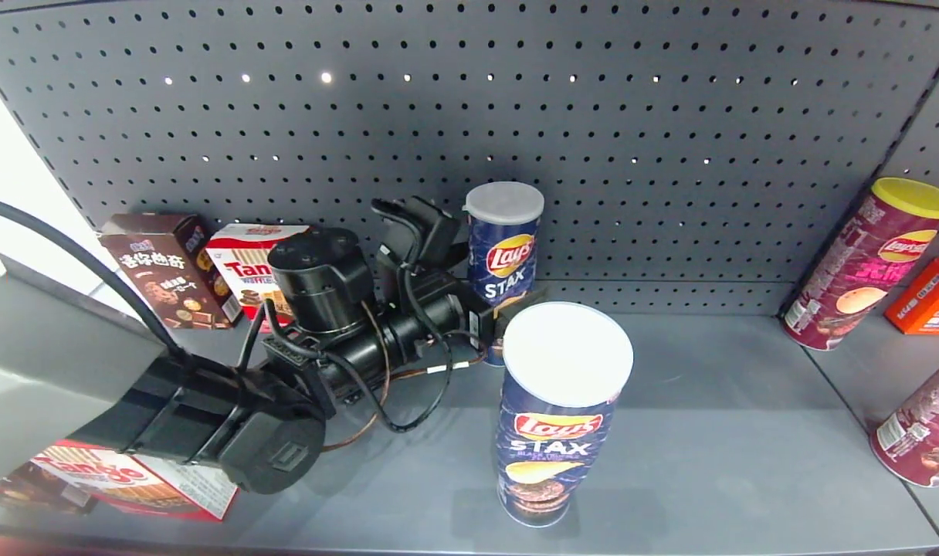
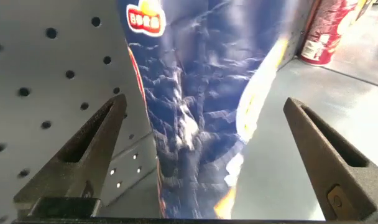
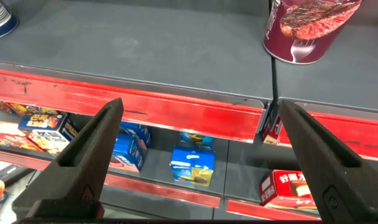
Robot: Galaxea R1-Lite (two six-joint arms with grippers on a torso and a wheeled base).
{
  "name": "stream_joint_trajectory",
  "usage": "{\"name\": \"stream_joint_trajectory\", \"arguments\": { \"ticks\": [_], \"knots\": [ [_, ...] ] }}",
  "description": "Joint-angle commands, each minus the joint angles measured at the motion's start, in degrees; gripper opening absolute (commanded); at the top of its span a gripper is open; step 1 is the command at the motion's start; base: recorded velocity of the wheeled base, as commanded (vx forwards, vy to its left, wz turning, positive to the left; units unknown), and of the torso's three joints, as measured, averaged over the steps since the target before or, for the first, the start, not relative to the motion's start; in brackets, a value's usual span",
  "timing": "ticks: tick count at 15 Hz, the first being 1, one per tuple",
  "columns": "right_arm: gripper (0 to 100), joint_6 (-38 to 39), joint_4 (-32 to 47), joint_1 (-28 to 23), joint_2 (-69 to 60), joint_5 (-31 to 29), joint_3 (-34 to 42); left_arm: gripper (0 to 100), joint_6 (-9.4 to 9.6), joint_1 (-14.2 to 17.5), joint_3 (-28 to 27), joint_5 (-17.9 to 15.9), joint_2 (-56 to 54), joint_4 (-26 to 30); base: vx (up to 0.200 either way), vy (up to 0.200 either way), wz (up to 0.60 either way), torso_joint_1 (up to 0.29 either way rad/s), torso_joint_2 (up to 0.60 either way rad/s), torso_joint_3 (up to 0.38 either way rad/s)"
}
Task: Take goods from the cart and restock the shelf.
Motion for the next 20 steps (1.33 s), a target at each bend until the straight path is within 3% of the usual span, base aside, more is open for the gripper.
{"name": "stream_joint_trajectory", "arguments": {
  "ticks": [1, 8, 11, 14, 17, 18, 20],
  "knots": [
    [100, -0.02, -0.02, 0.02, 0.10, 0.04, 0.00, 100, -0.01, 0.06, 2.64, 0.12, -5.58, 0.73, 0.000, 0.000, 0.00, 0.000, 0.00, 0.000],
    [100, -0.02, -0.02, 0.02, 0.10, 0.04, 0.00, 100, -0.01, 0.76, 2.12, 1.43, -12.00, 11.54, 0.000, 0.000, 0.00, 0.000, 0.00, 0.000],
    [100, -0.02, -0.02, 0.02, 0.10, 0.04, 0.00, 100, -0.01, 0.85, 0.97, 1.43, -14.98, 19.71, 0.000, 0.000, 0.00, 0.000, 0.00, 0.000],
    [100, -0.02, -0.02, 0.02, 0.10, -0.05, 0.00, 100, -0.01, 1.20, -4.48, 5.74, -15.34, 32.11, 0.000, 0.000, 0.00, 0.000, 0.00, 0.000],
    [100, -0.02, -0.02, 0.02, 0.10, 0.04, 0.00, 100, 0.08, 2.17, -8.61, 6.18, -15.34, 38.35, 0.000, 0.000, 0.00, 0.000, 0.00, 0.000],
    [100, -0.02, -0.02, 0.02, 0.10, 0.04, 0.00, 100, 0.70, 2.34, -10.19, 7.32, -15.25, 41.33, 0.000, 0.000, 0.00, 0.000, 0.00, 0.000],
    [100, -0.02, -0.02, 0.02, 0.10, 0.04, 0.00, 100, 3.77, 3.66, -10.63, 8.99, -15.07, 44.06, 0.000, 0.000, 0.00, 0.000, 0.00, 0.000]
  ]
}}
